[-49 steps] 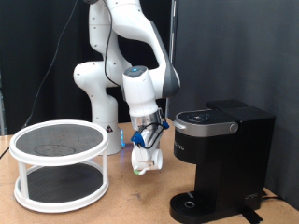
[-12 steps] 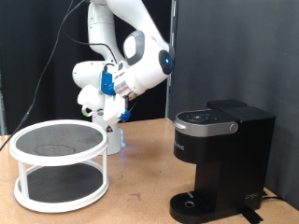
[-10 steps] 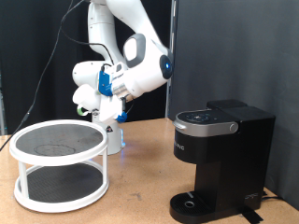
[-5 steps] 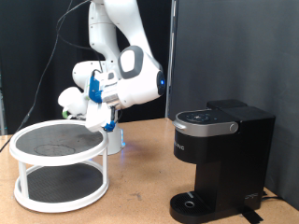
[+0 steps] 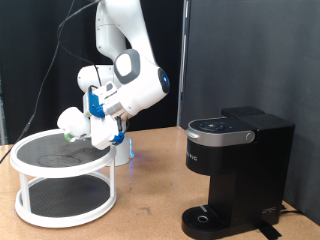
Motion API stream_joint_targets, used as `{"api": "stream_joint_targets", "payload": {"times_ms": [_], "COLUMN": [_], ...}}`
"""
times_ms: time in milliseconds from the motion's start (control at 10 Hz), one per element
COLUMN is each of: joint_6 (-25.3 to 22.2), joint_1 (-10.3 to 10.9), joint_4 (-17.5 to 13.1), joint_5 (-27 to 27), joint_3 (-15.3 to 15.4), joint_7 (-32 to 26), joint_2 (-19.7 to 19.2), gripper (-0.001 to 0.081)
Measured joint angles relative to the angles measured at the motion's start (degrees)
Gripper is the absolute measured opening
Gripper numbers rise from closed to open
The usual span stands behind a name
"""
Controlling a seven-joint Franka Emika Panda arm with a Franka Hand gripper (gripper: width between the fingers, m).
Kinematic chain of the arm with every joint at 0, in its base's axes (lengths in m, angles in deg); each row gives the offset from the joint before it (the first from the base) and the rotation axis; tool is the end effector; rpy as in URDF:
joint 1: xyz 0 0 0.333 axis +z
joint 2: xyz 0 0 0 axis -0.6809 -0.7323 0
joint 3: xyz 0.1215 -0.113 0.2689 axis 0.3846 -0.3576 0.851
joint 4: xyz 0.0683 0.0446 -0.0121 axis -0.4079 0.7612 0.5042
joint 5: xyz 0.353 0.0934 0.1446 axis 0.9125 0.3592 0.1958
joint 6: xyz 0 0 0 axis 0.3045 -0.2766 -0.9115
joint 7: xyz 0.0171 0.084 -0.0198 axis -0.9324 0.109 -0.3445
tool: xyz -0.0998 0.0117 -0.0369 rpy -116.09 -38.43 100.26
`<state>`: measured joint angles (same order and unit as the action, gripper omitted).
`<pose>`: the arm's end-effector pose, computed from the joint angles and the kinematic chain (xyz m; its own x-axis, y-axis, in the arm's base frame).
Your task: Make a cup of coffee with the keurig machine
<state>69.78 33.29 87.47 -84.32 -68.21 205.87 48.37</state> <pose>0.3222 -0.0933 0.3126 -0.4033 -0.3746 0.8349 -0.7907 0.6018 -0.1120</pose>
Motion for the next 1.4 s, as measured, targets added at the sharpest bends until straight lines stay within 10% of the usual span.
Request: {"api": "stream_joint_targets", "payload": {"times_ms": [1400], "joint_6": [2.49], "joint_1": [-0.95], "joint_4": [1.30], "joint_5": [-11.09], "joint_3": [0.96], "joint_7": [3.42], "joint_2": [-1.99], "gripper": [0.0580]}}
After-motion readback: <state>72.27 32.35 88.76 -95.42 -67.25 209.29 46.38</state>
